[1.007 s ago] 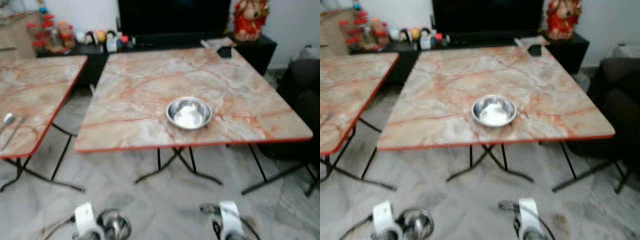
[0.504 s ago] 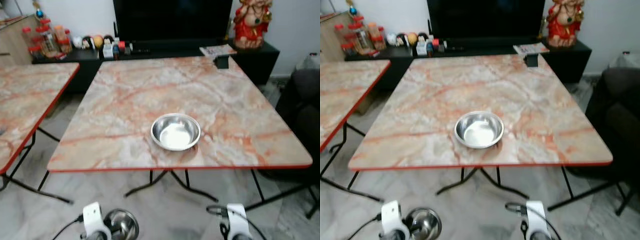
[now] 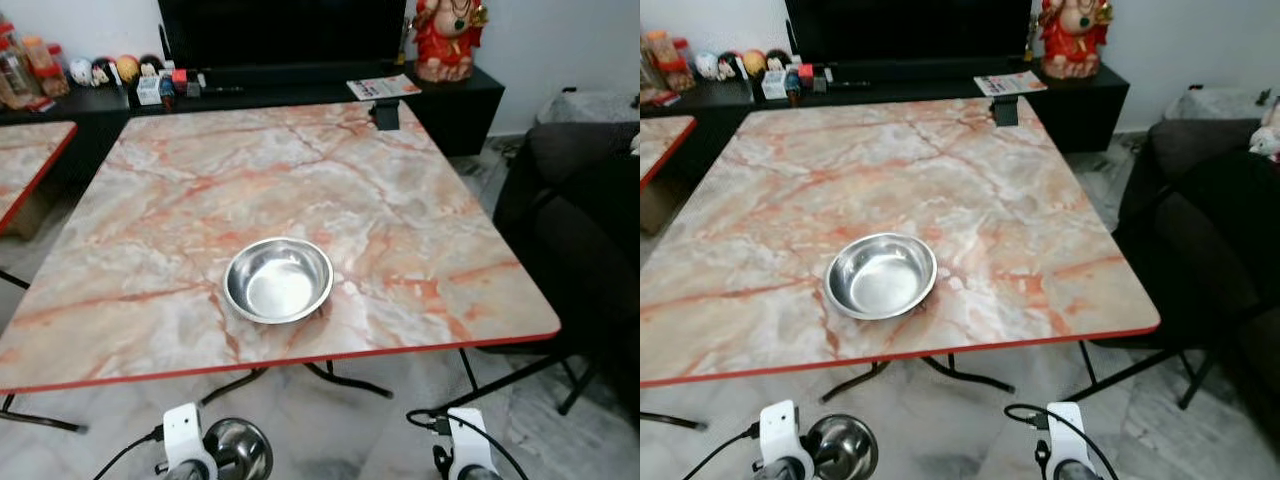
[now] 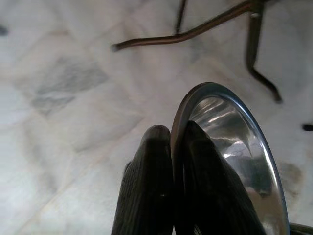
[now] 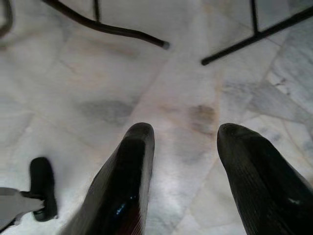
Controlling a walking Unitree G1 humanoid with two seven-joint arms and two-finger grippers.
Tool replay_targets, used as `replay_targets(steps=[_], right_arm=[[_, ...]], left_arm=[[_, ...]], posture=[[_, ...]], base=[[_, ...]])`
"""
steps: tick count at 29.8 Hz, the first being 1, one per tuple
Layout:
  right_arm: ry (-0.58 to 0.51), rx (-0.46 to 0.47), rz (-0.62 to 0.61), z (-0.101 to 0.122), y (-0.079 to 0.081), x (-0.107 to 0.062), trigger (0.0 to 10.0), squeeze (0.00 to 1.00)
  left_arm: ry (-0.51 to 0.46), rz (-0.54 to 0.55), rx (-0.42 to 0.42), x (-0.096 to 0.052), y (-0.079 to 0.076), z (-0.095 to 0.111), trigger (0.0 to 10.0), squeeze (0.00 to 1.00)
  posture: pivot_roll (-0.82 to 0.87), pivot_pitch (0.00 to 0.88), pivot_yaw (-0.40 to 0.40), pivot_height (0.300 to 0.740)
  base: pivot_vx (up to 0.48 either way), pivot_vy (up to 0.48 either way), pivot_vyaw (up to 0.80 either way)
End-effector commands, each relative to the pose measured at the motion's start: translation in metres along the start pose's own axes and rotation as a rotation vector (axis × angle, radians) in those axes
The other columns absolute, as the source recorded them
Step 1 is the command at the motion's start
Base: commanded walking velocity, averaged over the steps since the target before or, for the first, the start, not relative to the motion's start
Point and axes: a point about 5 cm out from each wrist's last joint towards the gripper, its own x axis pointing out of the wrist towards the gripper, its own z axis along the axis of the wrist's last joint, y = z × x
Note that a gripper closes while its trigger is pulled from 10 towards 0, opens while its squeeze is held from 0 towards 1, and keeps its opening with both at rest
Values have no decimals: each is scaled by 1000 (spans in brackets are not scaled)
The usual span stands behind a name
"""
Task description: Setting the table
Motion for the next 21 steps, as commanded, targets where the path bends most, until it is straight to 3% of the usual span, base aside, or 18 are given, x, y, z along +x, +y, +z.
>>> replay_targets(steps=[1,17,21], right_arm=[[-12,9,14,3,5,0,10000,0],[-15,2,16,4,4,1,10000,0],[-16,1,17,5,4,1,10000,0]], left_arm=[[-3,29,2,0,6,1,10000,0],[-15,31,3,1,3,5,10000,0],[-16,37,-2,1,2,6,10000,0]], posture=[[-67,0,15,740],[-69,0,13,740],[-68,0,11,740]], base=[[0,-307,0],[0,-350,0],[0,-72,0]])
